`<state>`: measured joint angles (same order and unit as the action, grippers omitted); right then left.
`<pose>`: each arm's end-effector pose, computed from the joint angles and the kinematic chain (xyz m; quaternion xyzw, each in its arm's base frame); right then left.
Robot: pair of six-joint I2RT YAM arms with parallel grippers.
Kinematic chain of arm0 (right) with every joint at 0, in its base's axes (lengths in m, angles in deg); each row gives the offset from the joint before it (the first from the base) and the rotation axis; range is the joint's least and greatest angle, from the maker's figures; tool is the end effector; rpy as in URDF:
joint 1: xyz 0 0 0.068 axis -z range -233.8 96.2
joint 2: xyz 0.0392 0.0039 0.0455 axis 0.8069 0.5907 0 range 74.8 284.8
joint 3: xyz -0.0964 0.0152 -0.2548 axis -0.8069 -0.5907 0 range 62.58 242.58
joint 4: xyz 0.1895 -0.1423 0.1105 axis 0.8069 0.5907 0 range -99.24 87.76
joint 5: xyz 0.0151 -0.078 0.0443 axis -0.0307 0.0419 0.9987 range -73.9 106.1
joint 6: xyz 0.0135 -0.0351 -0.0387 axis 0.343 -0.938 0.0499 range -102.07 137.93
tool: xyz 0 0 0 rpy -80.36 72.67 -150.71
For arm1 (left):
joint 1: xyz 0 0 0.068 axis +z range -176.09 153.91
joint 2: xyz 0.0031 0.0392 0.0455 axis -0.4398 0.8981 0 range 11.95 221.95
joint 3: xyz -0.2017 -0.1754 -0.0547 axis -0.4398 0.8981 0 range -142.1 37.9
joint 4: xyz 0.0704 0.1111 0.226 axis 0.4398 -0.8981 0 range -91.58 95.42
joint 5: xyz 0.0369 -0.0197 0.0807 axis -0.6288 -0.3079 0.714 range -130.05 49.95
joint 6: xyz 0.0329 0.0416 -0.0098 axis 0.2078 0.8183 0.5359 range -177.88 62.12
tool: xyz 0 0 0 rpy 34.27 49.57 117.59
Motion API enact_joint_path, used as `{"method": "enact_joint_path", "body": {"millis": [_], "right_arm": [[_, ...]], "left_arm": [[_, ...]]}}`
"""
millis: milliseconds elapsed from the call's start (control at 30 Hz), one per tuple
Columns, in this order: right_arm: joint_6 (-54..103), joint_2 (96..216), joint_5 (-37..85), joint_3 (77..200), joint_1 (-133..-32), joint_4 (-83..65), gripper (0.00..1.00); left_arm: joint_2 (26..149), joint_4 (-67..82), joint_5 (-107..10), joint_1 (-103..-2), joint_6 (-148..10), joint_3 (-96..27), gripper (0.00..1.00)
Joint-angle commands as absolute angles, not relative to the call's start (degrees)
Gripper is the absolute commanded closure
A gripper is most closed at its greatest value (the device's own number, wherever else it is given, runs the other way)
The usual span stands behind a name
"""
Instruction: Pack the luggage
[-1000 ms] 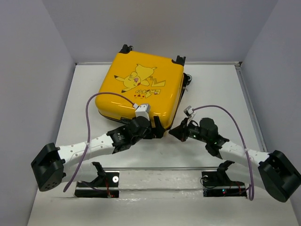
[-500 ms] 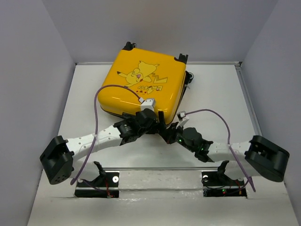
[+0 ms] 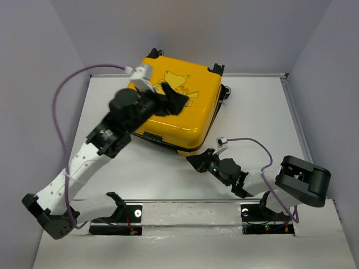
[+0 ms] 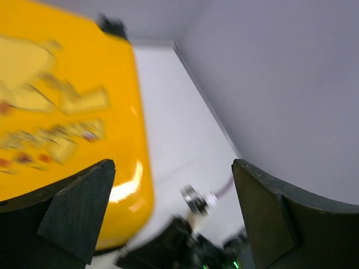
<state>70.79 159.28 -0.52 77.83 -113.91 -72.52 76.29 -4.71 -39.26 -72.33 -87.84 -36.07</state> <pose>0.1309 0.2076 0.1572 0.0501 0.7398 0.4930 0.4552 0.1710 -0.1780 0.4507 0.0957 0.7037 -0.4305 0.5571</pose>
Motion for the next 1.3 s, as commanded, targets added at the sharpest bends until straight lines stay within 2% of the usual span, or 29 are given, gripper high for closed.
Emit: {"method": "enact_joint_path", "body": {"millis": [0,67,200,267,333,567,733,800,1000,1267], "right_arm": [[69.97,154.17,-1.92,75.42,-115.32,-68.13,0.93],[67.86,150.48,-2.27,75.94,-115.32,-62.79,0.93],[63.82,144.77,-2.09,79.19,-115.32,-50.58,0.93],[61.19,142.4,-1.4,80.77,-115.32,-45.13,0.93],[60.38,141.68,-1.04,83.05,-115.32,-39.5,0.93],[58.36,143.17,1.41,85.43,-115.32,-36.92,0.93],[56.95,146.59,2.56,87.36,-115.32,-39.38,0.93],[55.46,147.56,2.04,88.86,-115.85,-39.65,0.93],[50.11,156.08,-5.41,99.92,-121.19,-38.51,0.93],[44.91,170.67,-8.25,116.18,-127.44,-31.66,0.93]], "left_arm": [[74.26,-10.3,-38.06,-55.92,-81.53,-39.71,0.01],[74.36,-9.7,-39.69,-44.63,-81.09,-37.0,0.01],[75.76,-6.36,-44.44,-28.35,-81.17,-30.14,0.01],[76.98,-3.65,-46.63,-21.83,-81.35,-27.15,0.01],[80.05,-1.71,-48.48,-19.51,-81.09,-26.43,0.01],[91.67,-1.62,-60.0,-19.24,-80.46,-31.18,0.01],[94.57,4.97,-67.63,-20.29,-85.56,-24.44,0.01],[94.84,9.54,-67.74,-23.79,-87.41,-21.53,0.01],[89.66,19.11,-69.5,-34.16,-96.28,-11.86,0.01],[79.56,22.38,-68.62,-35.67,-102.18,-3.15,0.01]]}}
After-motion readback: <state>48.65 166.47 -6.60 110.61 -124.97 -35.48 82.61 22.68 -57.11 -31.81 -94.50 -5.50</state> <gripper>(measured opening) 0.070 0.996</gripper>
